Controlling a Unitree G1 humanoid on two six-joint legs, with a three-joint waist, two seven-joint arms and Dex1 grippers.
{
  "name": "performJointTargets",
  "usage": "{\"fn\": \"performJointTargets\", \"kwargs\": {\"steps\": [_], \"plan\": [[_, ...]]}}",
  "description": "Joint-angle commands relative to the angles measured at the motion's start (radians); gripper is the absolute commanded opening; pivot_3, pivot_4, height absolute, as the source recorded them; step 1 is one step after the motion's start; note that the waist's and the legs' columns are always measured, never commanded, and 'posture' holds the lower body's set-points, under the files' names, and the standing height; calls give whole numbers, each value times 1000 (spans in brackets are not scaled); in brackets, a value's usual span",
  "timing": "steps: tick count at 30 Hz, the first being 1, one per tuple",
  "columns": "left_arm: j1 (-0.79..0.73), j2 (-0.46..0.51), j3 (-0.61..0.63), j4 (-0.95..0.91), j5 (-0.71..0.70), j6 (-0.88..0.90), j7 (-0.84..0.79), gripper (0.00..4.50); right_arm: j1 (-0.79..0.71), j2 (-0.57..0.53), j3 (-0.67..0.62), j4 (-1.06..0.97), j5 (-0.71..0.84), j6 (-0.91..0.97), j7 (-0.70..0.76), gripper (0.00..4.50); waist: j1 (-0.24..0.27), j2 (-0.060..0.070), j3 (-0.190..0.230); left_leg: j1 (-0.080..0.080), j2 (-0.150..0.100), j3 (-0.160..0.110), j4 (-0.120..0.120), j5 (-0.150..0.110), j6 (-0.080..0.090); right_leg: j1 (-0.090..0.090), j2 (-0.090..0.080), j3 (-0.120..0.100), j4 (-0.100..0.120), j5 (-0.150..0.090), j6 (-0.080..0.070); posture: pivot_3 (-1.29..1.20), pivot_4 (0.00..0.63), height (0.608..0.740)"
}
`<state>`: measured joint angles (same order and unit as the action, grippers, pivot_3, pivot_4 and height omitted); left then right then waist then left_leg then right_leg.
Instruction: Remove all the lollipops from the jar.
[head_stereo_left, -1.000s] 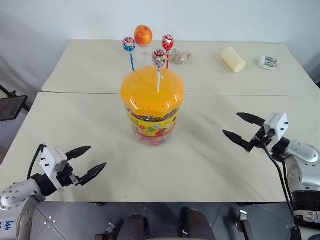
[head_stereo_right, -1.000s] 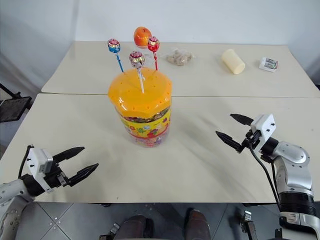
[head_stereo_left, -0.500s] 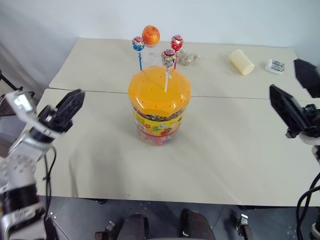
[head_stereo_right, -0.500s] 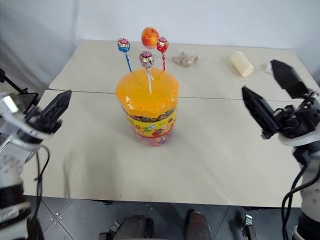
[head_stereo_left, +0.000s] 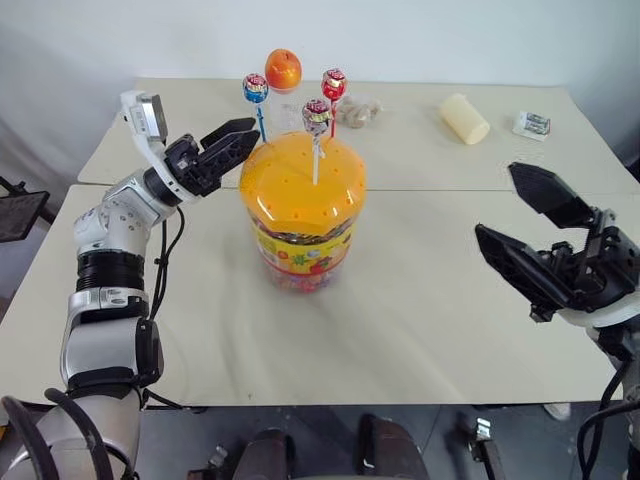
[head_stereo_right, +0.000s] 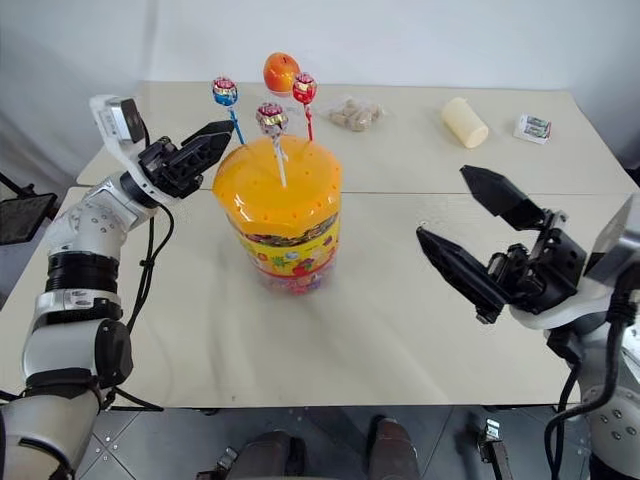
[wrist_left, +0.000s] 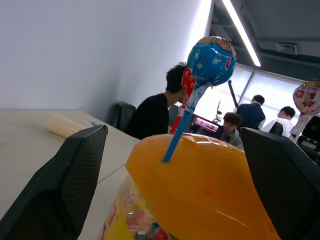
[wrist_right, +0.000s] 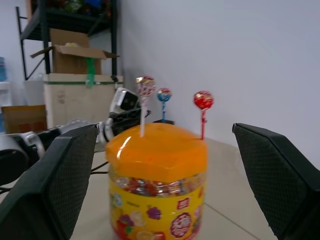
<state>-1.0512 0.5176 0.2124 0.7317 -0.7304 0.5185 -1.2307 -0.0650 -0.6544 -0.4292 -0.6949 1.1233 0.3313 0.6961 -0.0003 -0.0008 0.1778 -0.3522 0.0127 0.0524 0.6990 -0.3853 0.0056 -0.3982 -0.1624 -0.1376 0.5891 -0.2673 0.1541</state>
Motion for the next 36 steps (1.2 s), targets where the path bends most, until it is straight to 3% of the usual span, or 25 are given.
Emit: {"fn": "performJointTargets", "kwargs": {"steps": [1, 15, 22, 24, 27, 31, 34, 36], "plan": [[-51, -11, 14, 12, 20, -14, -21, 4092, -16, 0, 4, -11, -14, -16, 6, 4500, 3, 0, 0, 0, 0, 0, 0, 0, 0, 0, 0, 0, 0, 0, 0, 0, 150, 740], [-89, -66, 88, -14, 3, 9, 46, 48, -23, 49, 51, -20, -39, -26, -1, 4500, 7, -1, 0, 0, 0, -1, 0, 0, 1, 0, 0, 0, 0, 0, 0, 0, 150, 740], [-133, -67, 262, -62, -148, 133, 184, 48, -65, 32, 93, 3, -29, -11, 64, 4500, 2, -1, 1, 0, 0, -1, 0, 0, 1, 0, 0, 0, 0, 0, 0, 0, 150, 740], [-94, -8, 282, -117, -135, 162, 247, 48, -95, -40, 146, 52, -99, 0, 199, 4500, -1, -1, 1, 0, 0, -1, 0, 0, 1, 0, 0, 0, 0, 0, 0, 0, 150, 740], [124, 165, 277, -279, -51, 250, 354, 48, -163, -153, 245, 157, -171, 16, 429, 4500, -34, -1, 0, 3, 0, 0, -3, 0, 1, 0, 0, 2, 1, 0, 0, 0, 150, 740], [519, 398, 247, -489, 36, 433, 429, 48, -193, -171, 300, 197, -166, 37, 548, 4500, -47, -1, 1, 13, 1, 1, -12, 0, 0, 0, 1, 3, 2, -1, -1, 0, 150, 740], [747, 452, 303, -623, 42, 462, 431, 48, -188, -163, 323, 211, -177, 42, 599, 4500, -22, -6, 4, 13, 1, 1, -13, -1, 0, 0, 0, 3, 2, -1, -1, 0, 150, 740], [889, 445, 409, -718, 21, 515, 458, 48, -193, -152, 352, 232, -213, 25, 633, 4500, -1, -7, 4, 8, 0, -2, -7, -2, -1, 0, -1, 3, 1, -1, -1, 0, 150, 740]]}}
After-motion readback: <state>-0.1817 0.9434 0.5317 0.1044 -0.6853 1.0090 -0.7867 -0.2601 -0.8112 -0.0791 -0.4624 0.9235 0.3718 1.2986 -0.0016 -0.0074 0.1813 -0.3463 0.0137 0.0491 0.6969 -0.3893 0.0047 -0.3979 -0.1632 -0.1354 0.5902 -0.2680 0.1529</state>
